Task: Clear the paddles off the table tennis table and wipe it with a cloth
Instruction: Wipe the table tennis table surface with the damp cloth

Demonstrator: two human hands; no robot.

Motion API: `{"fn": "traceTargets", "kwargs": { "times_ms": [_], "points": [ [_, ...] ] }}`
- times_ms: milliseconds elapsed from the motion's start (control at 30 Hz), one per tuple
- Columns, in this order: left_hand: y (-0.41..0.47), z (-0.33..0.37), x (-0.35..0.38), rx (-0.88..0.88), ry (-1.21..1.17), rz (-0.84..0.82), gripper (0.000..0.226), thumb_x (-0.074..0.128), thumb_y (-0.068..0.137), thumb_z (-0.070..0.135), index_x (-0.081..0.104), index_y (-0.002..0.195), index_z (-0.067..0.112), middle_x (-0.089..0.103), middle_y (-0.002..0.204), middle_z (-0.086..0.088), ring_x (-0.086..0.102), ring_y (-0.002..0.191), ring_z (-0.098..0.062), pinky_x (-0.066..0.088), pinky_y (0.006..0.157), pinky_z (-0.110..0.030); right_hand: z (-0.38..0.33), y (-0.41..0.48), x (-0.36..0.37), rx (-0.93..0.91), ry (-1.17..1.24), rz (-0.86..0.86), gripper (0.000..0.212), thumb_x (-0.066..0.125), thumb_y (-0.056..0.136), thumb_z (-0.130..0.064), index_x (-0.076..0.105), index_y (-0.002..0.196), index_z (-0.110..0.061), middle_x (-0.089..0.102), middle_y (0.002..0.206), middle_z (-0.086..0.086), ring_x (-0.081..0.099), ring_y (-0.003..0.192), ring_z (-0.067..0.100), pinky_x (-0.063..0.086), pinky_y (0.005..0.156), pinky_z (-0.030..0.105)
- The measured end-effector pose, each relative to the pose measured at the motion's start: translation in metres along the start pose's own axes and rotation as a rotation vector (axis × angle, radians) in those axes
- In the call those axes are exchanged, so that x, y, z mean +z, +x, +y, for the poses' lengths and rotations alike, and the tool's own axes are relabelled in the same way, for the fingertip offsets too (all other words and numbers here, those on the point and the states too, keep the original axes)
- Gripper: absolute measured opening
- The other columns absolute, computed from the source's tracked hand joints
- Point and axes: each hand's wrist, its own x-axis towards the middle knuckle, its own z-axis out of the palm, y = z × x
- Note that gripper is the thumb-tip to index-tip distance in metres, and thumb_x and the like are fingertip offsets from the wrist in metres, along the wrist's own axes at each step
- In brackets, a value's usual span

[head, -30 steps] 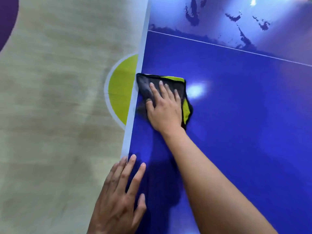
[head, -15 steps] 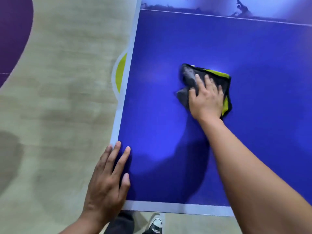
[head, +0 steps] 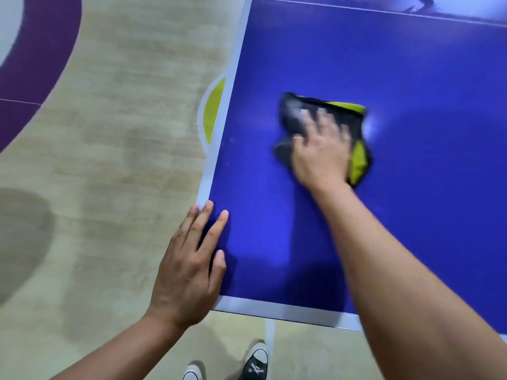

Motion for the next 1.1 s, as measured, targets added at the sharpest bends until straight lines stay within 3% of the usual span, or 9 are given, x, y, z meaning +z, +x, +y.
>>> {"fn": "traceTargets", "kwargs": {
  "times_ms": [133,233,300,500,633,700,900,1100],
  "points": [
    [-0.001,-0.004,0.001,0.002,-0.027,0.097,0.049,0.038,0.096,0.021,0.054,0.14,0.003,0.045,0.15,-0.016,0.04,0.142,-0.033,0.035,0.116,-0.047,-0.113,-0.033,0.02,-0.347,0.074,-0.074,0.058,0.033,0.103,-0.045,0.029,0.16,-0.035,0.021,0.169,0.001,0.016,0.156,0.015,0.003,0.127,0.042],
    [-0.006,-0.005,-0.001,-0.042,-0.028,0.147,0.043,0.045,0.093,0.02,0.056,0.132,0.004,0.049,0.142,-0.016,0.047,0.127,-0.035,0.038,0.11,-0.044,-0.111,-0.056,0.019,-0.405,0.114,-0.094,0.057,0.034,0.103,-0.046,0.031,0.159,-0.037,0.024,0.169,-0.001,0.018,0.155,0.014,0.003,0.127,0.04],
    [-0.013,-0.003,-0.003,-0.034,-0.016,0.162,0.041,0.048,0.093,0.019,0.056,0.13,0.005,0.049,0.141,-0.016,0.048,0.123,-0.035,0.037,0.107,-0.042,-0.073,-0.065,0.011,-0.311,0.097,-0.074,0.057,0.035,0.103,-0.048,0.03,0.159,-0.038,0.024,0.169,-0.001,0.017,0.156,0.013,0.004,0.127,0.039],
    [-0.086,-0.007,-0.007,0.051,0.061,0.041,0.05,0.051,0.09,0.018,0.053,0.139,0.006,0.041,0.152,-0.017,0.048,0.131,-0.037,0.039,0.107,-0.044,0.092,-0.098,-0.027,0.244,0.017,-0.034,0.059,0.035,0.105,-0.048,0.029,0.16,-0.031,0.023,0.168,0.007,0.019,0.155,0.02,0.006,0.127,0.046],
    [-0.125,-0.019,-0.011,0.091,0.044,-0.003,0.061,0.051,0.089,0.015,0.043,0.15,0.007,0.034,0.16,-0.012,0.039,0.143,-0.034,0.032,0.117,-0.041,0.084,-0.11,-0.025,0.403,0.036,0.003,0.057,0.035,0.105,-0.047,0.032,0.16,-0.03,0.023,0.168,0.01,0.019,0.155,0.023,0.004,0.127,0.048],
    [-0.133,-0.02,-0.015,0.089,0.021,-0.038,0.068,0.052,0.088,0.009,0.037,0.154,0.01,0.029,0.163,-0.008,0.033,0.148,-0.032,0.03,0.119,-0.042,0.045,-0.118,-0.02,0.336,0.054,0.004,0.056,0.036,0.105,-0.048,0.033,0.159,-0.033,0.025,0.168,0.009,0.02,0.155,0.022,0.005,0.126,0.049],
    [-0.133,-0.018,-0.02,0.028,-0.005,-0.123,0.085,0.055,0.076,-0.004,0.032,0.156,0.012,0.024,0.166,-0.007,0.038,0.144,-0.031,0.037,0.113,-0.044,-0.108,-0.198,0.01,-0.175,0.046,-0.006,0.06,0.035,0.099,-0.052,0.037,0.157,-0.036,0.03,0.166,0.005,0.026,0.153,0.02,0.011,0.125,0.048],
    [-0.138,-0.018,-0.022,0.036,0.131,-0.231,0.098,0.06,0.07,-0.006,0.023,0.159,0.013,0.012,0.169,-0.006,0.048,0.13,-0.036,0.043,0.1,-0.046,-0.097,-0.212,0.002,-0.351,0.07,-0.052,0.054,0.04,0.101,-0.045,0.042,0.154,-0.038,0.035,0.164,0.0,0.03,0.152,0.015,0.011,0.126,0.042]
  ]
}}
